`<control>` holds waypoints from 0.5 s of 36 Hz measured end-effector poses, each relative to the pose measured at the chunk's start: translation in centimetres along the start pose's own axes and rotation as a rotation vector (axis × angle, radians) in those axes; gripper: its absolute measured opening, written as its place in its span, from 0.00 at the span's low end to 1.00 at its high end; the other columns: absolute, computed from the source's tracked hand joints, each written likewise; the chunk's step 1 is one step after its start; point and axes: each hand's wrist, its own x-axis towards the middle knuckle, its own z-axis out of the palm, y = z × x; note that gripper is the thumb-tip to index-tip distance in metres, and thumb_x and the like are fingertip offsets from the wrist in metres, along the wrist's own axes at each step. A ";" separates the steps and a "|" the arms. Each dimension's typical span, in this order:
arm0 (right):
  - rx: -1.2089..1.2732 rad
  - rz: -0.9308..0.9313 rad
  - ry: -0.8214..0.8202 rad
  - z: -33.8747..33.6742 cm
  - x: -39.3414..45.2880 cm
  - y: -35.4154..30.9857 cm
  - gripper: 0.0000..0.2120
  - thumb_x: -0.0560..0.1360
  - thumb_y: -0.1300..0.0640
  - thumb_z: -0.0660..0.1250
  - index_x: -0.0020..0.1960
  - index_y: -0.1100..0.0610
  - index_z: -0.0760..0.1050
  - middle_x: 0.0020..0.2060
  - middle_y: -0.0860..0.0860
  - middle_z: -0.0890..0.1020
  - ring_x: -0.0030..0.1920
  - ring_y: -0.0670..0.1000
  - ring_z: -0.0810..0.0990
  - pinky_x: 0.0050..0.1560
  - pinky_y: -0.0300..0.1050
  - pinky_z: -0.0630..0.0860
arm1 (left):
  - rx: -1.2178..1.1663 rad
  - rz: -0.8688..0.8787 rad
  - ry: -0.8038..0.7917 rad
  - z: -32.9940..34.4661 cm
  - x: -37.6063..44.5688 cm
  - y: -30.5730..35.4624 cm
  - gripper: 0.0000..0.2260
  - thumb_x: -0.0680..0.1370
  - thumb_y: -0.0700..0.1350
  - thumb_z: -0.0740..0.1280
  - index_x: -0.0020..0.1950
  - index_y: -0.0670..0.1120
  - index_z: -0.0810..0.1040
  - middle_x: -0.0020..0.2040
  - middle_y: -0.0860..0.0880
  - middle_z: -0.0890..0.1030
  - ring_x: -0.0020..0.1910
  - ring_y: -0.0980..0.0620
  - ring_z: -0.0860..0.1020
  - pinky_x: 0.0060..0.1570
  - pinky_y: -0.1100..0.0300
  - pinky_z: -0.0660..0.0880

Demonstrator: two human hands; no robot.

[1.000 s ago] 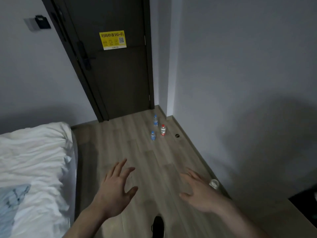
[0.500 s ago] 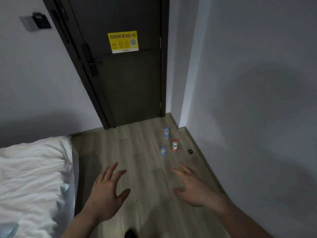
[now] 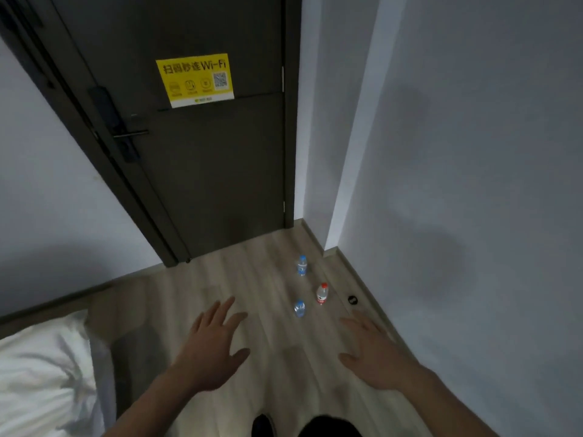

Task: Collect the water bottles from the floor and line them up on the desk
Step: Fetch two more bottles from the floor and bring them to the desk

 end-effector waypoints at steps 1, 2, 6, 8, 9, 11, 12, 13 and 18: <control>0.009 0.036 -0.007 -0.2 0.8 -0.1 0.36 0.79 0.42 0.63 0.81 0.46 0.50 0.81 0.45 0.45 0.79 0.47 0.50 0.75 0.41 0.56 | 0.027 0.015 -0.028 -0.6 1.6 -0.2 0.32 0.78 0.65 0.61 0.80 0.59 0.57 0.83 0.51 0.44 0.81 0.46 0.44 0.78 0.48 0.47; 0.029 0.066 -0.008 -0.4 1.6 0.0 0.36 0.79 0.42 0.63 0.81 0.46 0.50 0.80 0.45 0.45 0.79 0.48 0.50 0.75 0.41 0.56 | 0.039 0.029 -0.043 -1.1 3.2 -0.4 0.32 0.78 0.64 0.62 0.80 0.58 0.57 0.83 0.51 0.44 0.81 0.46 0.45 0.78 0.48 0.47; 0.061 0.106 0.004 -1.2 5.7 0.6 0.37 0.78 0.42 0.63 0.81 0.45 0.49 0.80 0.46 0.45 0.79 0.50 0.50 0.74 0.44 0.60 | 0.041 0.086 -0.078 -2.9 10.2 -0.9 0.33 0.78 0.65 0.61 0.80 0.59 0.56 0.83 0.52 0.44 0.81 0.47 0.44 0.78 0.49 0.47; 0.074 0.149 -0.008 -1.8 8.1 1.1 0.37 0.78 0.41 0.63 0.81 0.44 0.48 0.80 0.45 0.44 0.79 0.51 0.49 0.75 0.45 0.60 | 0.083 0.112 -0.100 -3.5 13.6 -1.3 0.33 0.78 0.65 0.61 0.80 0.59 0.55 0.83 0.52 0.43 0.81 0.47 0.44 0.78 0.49 0.48; 0.087 0.165 -0.008 -2.2 9.5 1.4 0.37 0.78 0.41 0.63 0.81 0.44 0.48 0.80 0.45 0.43 0.80 0.51 0.49 0.75 0.46 0.60 | 0.102 0.120 -0.110 -3.8 15.4 -1.5 0.33 0.78 0.65 0.61 0.80 0.58 0.55 0.83 0.51 0.43 0.81 0.46 0.44 0.78 0.48 0.48; 0.116 0.183 0.005 -2.9 12.3 1.9 0.37 0.78 0.41 0.63 0.81 0.43 0.47 0.80 0.43 0.43 0.80 0.51 0.48 0.75 0.46 0.60 | 0.121 0.130 -0.136 -4.4 18.9 -1.7 0.33 0.79 0.64 0.60 0.80 0.58 0.54 0.83 0.51 0.43 0.81 0.46 0.44 0.78 0.48 0.49; 0.130 0.192 0.009 -3.3 13.8 2.2 0.37 0.78 0.41 0.63 0.81 0.43 0.48 0.80 0.43 0.43 0.80 0.51 0.48 0.74 0.46 0.60 | 0.124 0.130 -0.149 -4.6 20.7 -1.8 0.33 0.79 0.64 0.60 0.80 0.58 0.54 0.83 0.51 0.43 0.81 0.47 0.44 0.78 0.48 0.49; 0.141 0.201 0.012 -3.6 15.3 2.5 0.37 0.78 0.41 0.63 0.81 0.43 0.48 0.80 0.43 0.43 0.80 0.51 0.48 0.74 0.46 0.60 | 0.127 0.132 -0.161 -4.8 22.5 -1.8 0.33 0.79 0.64 0.60 0.80 0.58 0.53 0.83 0.51 0.43 0.81 0.47 0.44 0.78 0.49 0.49; 0.165 0.254 -0.017 -5.8 22.8 3.7 0.37 0.78 0.43 0.65 0.81 0.47 0.50 0.81 0.49 0.47 0.80 0.54 0.50 0.75 0.48 0.58 | 0.153 0.135 -0.255 -5.8 30.6 -2.0 0.33 0.79 0.63 0.61 0.81 0.57 0.53 0.83 0.52 0.44 0.81 0.48 0.45 0.77 0.50 0.50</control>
